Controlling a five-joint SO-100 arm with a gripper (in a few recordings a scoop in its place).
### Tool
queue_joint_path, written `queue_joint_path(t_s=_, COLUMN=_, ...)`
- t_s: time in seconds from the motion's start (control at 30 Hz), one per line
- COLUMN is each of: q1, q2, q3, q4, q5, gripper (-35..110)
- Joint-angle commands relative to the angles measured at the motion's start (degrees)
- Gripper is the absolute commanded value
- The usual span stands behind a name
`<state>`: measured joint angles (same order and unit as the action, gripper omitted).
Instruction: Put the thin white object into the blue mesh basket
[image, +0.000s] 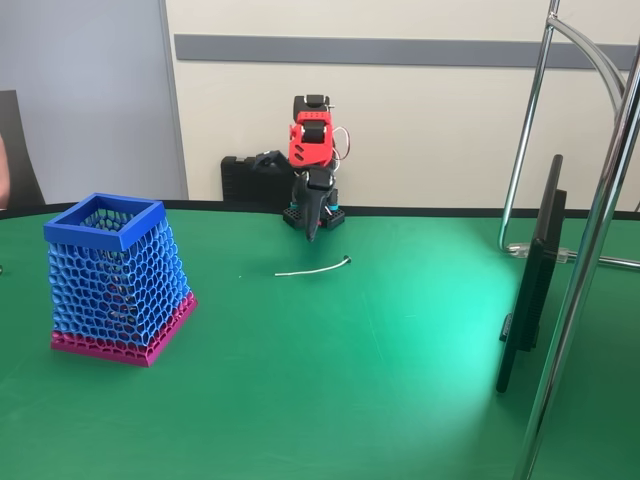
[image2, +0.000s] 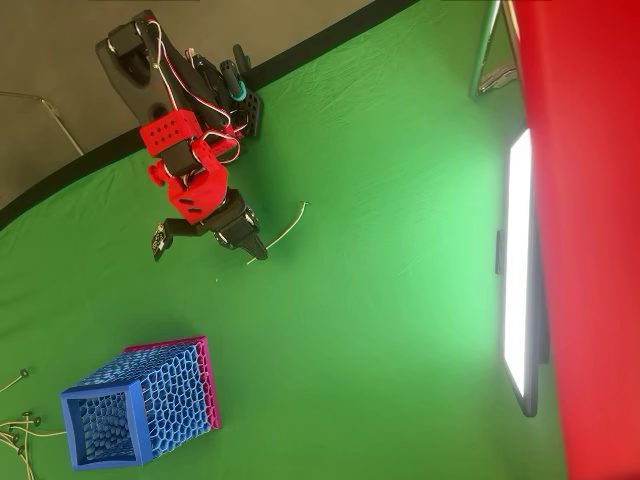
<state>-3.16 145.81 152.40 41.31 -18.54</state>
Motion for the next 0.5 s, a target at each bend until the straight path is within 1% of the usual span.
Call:
queue_joint_path(t_s=0.0, q1=-2.20, q2=-3.34, q3=-5.89, q4=3.16, q5=-2.72, gripper=1)
queue_joint_path(t_s=0.13, q1=-4.13, q2=-11.60, q3=-14.50, q4=9.93, q5=-4.13, gripper=1)
queue_joint_path(t_s=0.23, q1=-4.75, q2=-16.17, q3=-18.98, q4=13.01, q5=-6.06, gripper=1)
queue_joint_path(t_s=0.47, q1=-5.54, q2=-24.43, q3=-24.70, q4=16.35, q5=-12.30, gripper=2)
